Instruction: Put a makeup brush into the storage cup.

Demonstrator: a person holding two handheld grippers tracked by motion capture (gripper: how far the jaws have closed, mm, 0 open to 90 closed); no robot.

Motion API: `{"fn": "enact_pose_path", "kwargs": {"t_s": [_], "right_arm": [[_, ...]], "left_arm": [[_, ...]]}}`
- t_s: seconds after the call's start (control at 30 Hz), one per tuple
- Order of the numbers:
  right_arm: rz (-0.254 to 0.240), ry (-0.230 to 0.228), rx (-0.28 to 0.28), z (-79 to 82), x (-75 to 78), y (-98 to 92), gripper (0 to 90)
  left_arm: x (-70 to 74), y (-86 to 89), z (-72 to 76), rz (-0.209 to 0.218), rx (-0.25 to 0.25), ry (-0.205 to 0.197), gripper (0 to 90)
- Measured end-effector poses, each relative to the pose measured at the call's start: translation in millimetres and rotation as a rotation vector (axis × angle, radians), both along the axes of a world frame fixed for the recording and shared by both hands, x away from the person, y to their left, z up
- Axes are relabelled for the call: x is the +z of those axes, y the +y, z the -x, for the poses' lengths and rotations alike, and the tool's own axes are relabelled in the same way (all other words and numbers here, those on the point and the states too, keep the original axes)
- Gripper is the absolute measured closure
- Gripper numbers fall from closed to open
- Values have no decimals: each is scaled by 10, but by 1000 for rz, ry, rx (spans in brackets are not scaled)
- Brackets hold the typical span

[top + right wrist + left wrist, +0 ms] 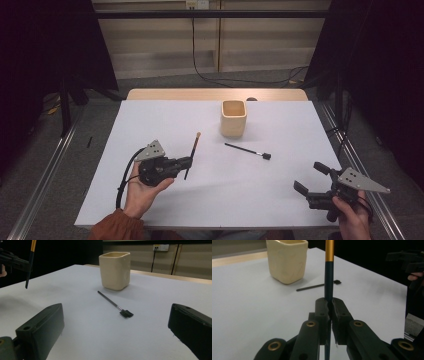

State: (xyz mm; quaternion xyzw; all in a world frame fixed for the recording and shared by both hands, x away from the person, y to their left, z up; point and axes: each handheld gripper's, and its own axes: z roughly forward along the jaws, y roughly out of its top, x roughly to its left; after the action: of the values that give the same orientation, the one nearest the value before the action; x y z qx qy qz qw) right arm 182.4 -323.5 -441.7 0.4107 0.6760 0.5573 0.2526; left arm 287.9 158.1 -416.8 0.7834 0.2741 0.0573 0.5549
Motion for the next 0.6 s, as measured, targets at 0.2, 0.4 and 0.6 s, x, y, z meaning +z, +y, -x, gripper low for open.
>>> {"fn": "enact_pose_path", "kwargs": {"t_s": [0.2, 0.4, 0.6], "right_arm": [[0, 1, 3, -3, -1, 2, 0], [-4, 3, 3, -3, -2, 1, 0], [-17, 9, 5, -2, 1, 6, 0]], "left_arm": [[-2, 30, 9, 61, 31, -20, 840], [20, 90, 8, 102, 44, -40, 839], [19, 73, 38, 103, 37, -65, 839]]}}
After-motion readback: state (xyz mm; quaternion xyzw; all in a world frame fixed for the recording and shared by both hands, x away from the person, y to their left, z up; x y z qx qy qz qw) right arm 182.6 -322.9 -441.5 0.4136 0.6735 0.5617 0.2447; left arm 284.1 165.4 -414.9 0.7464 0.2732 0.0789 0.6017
